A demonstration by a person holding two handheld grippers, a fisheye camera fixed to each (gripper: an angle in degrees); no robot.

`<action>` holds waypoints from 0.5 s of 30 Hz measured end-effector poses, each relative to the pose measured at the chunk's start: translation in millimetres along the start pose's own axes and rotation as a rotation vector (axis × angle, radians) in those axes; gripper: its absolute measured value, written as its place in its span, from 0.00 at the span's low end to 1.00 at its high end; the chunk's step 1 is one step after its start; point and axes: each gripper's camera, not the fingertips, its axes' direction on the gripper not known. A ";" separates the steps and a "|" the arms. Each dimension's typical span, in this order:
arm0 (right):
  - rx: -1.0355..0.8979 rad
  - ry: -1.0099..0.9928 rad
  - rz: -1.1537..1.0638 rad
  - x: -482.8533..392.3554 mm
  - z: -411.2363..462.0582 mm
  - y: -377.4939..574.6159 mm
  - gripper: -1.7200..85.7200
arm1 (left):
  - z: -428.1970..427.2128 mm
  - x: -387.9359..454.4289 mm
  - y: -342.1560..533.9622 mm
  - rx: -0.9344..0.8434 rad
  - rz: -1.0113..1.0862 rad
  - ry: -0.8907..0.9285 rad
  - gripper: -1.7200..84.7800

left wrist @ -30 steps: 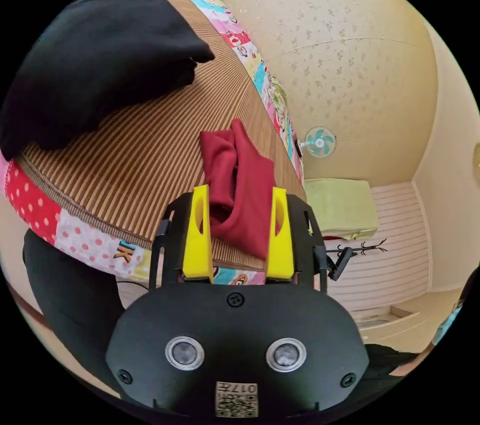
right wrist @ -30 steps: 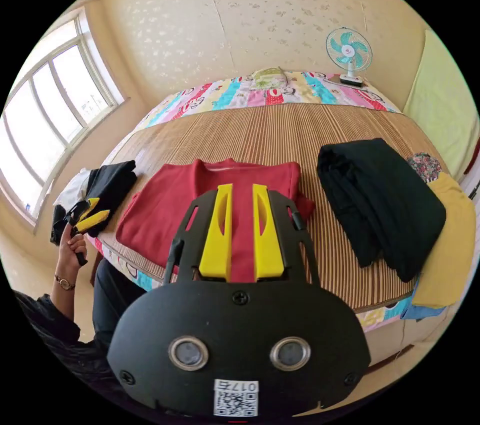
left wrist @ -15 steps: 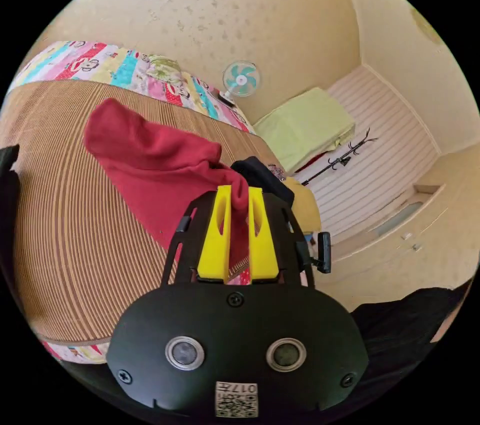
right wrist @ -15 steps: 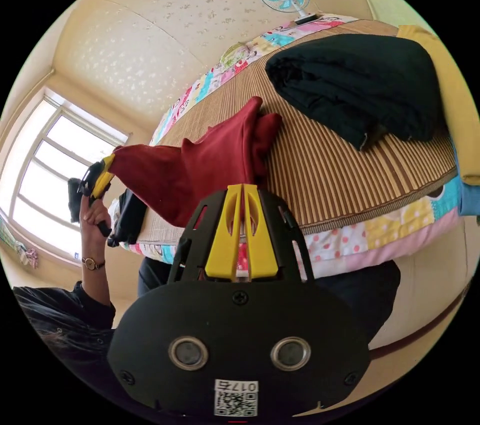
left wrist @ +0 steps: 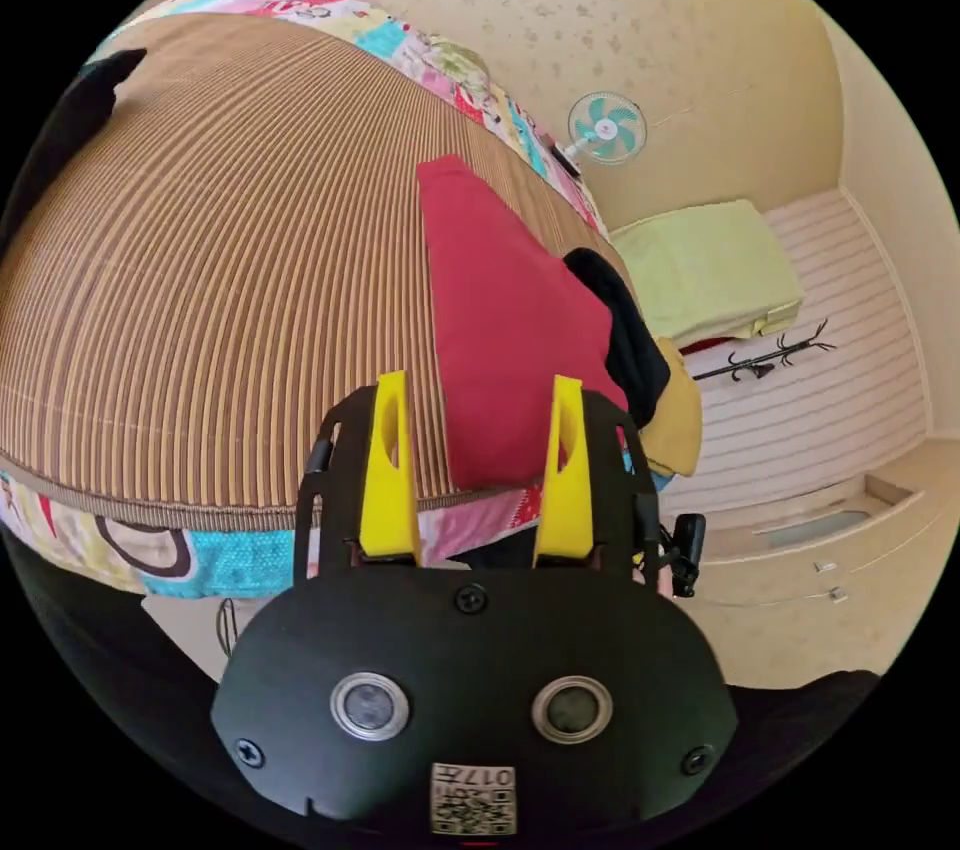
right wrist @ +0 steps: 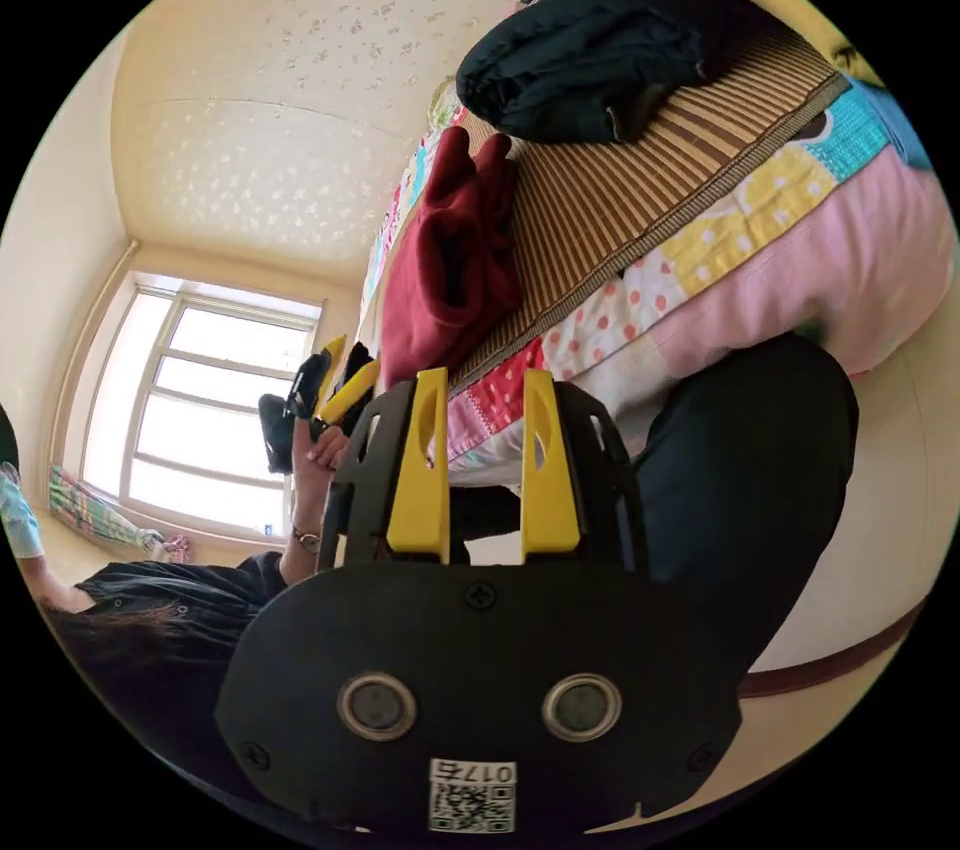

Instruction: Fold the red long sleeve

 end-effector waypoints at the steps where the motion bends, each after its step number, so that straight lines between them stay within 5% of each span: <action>1: -0.005 -0.067 0.012 1.1 -1.0 0.4 0.17 | 16.9 -25.5 2.6 -0.081 -0.070 0.060 0.21; 7: -0.057 -0.337 0.104 -1.1 17.9 0.9 0.26 | 69.4 -47.4 43.2 -0.407 -0.164 0.597 0.10; 12: -0.022 -0.657 0.156 -1.0 36.7 12.7 0.27 | 21.4 43.5 102.8 -0.553 0.206 0.578 0.10; 15: -0.013 -0.768 0.068 -23.1 26.3 22.3 0.25 | -32.4 67.7 131.5 -0.473 0.340 0.496 0.10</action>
